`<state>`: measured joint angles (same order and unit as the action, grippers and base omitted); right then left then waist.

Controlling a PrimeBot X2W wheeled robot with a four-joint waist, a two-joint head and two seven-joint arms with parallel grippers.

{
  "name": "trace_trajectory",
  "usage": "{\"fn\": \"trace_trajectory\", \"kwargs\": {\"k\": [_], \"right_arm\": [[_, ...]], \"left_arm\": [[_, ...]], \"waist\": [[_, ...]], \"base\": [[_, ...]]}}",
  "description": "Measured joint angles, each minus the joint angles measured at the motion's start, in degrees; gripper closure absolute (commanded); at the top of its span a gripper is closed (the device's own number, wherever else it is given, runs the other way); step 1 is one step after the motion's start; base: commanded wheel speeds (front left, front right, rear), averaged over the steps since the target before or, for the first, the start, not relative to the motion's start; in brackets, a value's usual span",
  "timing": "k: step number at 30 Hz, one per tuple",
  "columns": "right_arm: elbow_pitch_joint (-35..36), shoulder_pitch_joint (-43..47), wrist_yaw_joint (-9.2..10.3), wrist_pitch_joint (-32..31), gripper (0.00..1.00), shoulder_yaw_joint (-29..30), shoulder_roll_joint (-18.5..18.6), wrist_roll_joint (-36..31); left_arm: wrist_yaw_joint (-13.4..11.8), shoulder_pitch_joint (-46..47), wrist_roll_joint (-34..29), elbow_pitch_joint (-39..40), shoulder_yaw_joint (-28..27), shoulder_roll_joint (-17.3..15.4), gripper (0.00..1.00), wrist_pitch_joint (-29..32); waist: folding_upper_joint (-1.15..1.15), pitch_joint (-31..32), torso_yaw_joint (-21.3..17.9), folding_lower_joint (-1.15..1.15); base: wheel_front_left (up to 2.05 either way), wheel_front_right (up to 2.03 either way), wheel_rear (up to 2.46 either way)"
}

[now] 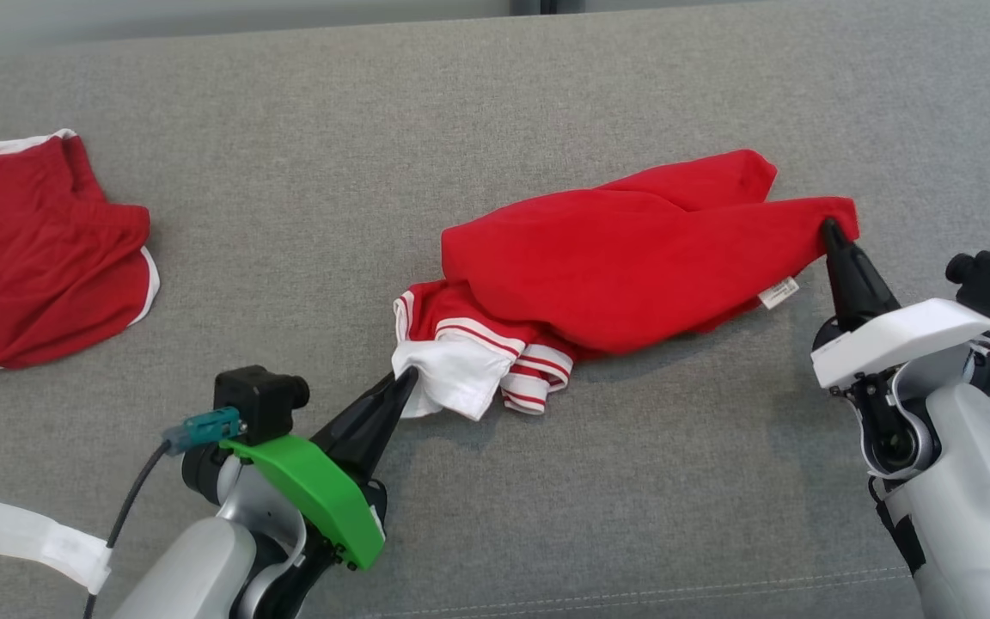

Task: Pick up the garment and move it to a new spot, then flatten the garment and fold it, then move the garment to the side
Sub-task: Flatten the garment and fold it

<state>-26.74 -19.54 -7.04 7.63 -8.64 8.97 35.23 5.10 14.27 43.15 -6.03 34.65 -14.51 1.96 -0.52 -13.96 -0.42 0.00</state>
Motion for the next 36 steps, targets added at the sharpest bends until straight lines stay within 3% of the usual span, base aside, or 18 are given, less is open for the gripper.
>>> {"fn": "trace_trajectory", "kwargs": {"k": [7,12,19,29,36], "right_arm": [[3.92,-1.97,-0.01,5.00,1.00,2.45,0.16,2.12],[9.25,-3.73,-0.01,6.31,1.00,3.94,-0.01,4.02],[14.79,-1.97,-0.01,6.54,1.00,3.91,-1.66,11.41],[21.30,16.18,-0.01,-4.47,1.00,-3.33,3.74,22.05],[26.94,27.17,-0.01,-17.80,1.00,-7.19,7.61,33.26]], "left_arm": [[0.19,0.81,1.98,3.28,-3.44,-0.66,1.00,-1.52],[-0.68,5.60,0.74,7.76,-10.73,-1.91,1.00,-7.33],[-2.18,4.29,2.14,8.56,-12.57,-3.74,1.00,-6.81],[0.11,-9.82,13.33,10.09,-6.31,-7.80,1.00,4.64],[1.01,-15.63,20.13,16.14,-1.51,-14.86,1.00,16.08]], "waist": [[0.00,2.94,0.39,0.00],[0.00,5.59,0.62,0.00],[0.00,7.30,0.24,0.00],[0.00,6.54,0.15,0.00],[0.00,4.49,-0.24,0.00]], "base": [[0.00,0.00,0.00],[0.00,0.00,0.00],[0.00,0.00,0.00],[0.00,0.00,0.00],[0.00,0.00,0.00]]}}
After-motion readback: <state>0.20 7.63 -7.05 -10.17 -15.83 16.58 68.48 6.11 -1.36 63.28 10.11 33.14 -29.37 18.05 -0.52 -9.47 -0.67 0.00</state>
